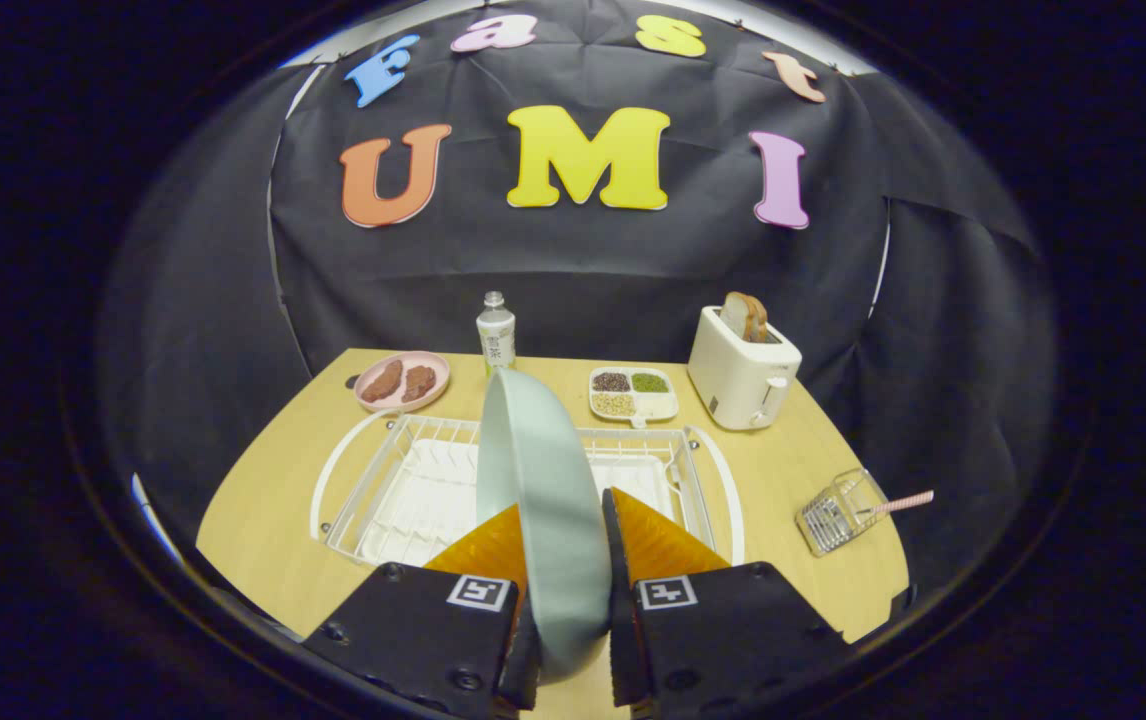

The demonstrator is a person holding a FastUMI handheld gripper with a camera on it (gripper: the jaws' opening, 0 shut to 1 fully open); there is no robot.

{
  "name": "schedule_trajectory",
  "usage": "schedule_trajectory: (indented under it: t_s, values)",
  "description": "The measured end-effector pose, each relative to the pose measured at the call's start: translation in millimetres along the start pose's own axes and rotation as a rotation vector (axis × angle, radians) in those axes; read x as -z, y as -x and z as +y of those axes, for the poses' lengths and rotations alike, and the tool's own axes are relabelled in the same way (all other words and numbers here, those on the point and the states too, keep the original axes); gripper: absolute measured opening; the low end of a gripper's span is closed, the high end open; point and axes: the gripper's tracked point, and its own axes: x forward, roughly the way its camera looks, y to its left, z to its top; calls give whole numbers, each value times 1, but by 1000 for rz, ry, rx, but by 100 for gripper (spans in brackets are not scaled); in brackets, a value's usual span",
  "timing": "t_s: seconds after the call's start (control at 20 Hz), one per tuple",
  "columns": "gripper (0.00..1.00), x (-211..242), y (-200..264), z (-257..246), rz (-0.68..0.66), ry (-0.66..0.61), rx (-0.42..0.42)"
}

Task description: Take the plate from the dish rack, then take the spoon from the basket and place it into the plate.

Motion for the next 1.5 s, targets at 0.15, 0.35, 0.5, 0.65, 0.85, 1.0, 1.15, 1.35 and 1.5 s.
schedule_trajectory:
  t_s: [0.15, 0.35, 0.5, 0.65, 0.85, 1.0, 1.15, 1.35, 1.5]
  values:
    - [33, 47, 15, -20, -4, -66, -6]
    - [33, 110, 24, -29, 55, -191, -75]
    - [33, 140, 20, -43, 44, -245, -59]
    - [33, 161, 9, -51, 72, -329, -76]
    - [34, 184, -7, -40, 151, -504, -179]
    - [35, 200, -17, -24, 217, -603, -258]
    - [33, 202, -26, -26, 216, -587, -257]
    - [36, 192, -37, -50, 134, -539, -206]
    - [40, 177, -41, -67, 41, -473, -164]
